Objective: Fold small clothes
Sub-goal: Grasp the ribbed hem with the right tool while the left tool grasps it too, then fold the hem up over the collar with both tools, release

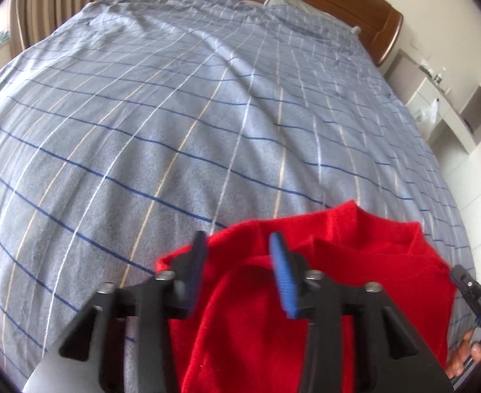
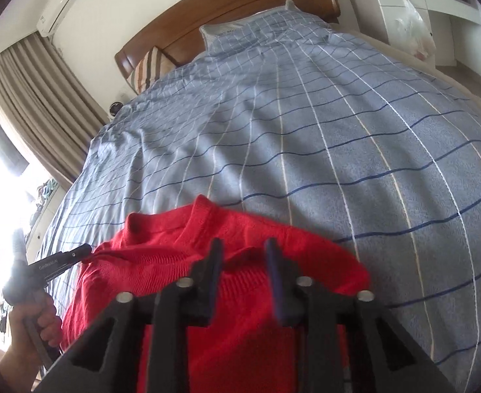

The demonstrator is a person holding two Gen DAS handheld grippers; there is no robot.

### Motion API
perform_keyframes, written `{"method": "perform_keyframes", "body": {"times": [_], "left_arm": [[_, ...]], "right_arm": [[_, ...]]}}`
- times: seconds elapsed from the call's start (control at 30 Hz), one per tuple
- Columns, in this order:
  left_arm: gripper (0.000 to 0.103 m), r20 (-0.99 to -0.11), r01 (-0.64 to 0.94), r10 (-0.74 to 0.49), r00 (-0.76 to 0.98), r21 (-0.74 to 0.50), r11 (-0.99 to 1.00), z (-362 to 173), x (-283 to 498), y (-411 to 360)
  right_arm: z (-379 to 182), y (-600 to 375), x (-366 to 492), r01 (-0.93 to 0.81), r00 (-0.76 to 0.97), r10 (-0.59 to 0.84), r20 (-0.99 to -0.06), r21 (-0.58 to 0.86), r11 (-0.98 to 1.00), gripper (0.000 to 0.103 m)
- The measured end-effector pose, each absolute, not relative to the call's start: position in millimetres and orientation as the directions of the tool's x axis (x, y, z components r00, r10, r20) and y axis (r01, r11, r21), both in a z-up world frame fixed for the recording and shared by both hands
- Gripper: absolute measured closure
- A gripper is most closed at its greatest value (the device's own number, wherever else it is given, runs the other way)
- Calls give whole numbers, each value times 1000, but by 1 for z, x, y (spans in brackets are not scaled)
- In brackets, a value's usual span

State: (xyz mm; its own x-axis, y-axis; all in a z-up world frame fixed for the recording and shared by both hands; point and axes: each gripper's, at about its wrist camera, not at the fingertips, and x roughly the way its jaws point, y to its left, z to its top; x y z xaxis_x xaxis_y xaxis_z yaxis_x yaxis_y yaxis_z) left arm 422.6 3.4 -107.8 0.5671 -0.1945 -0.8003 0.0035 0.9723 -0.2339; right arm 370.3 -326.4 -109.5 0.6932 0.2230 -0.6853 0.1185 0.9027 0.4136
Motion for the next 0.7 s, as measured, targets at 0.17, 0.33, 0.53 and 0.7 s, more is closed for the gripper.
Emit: {"method": "perform_keyframes", "body": {"times": [0.17, 0.33, 0.53, 0.7], "left_arm": [[21, -763, 23, -198, 615, -234, 972, -91, 389, 19], [17, -774, 125, -229, 590, -192, 973, -79, 327, 20], [11, -785, 293, -250, 567, -92, 952, -59, 226, 12], [5, -763, 359, -246, 597, -20, 933, -58, 160, -2]], "right_arm": [[-91, -327, 342, 75, 722, 217, -657, 386, 919, 57], [-76, -289, 282, -118, 680, 300, -669, 304, 945, 53], [-96, -245, 184, -192, 632, 281, -722, 205, 960, 47], [-109, -217, 109, -189, 648, 218, -730, 124, 974, 40]]}}
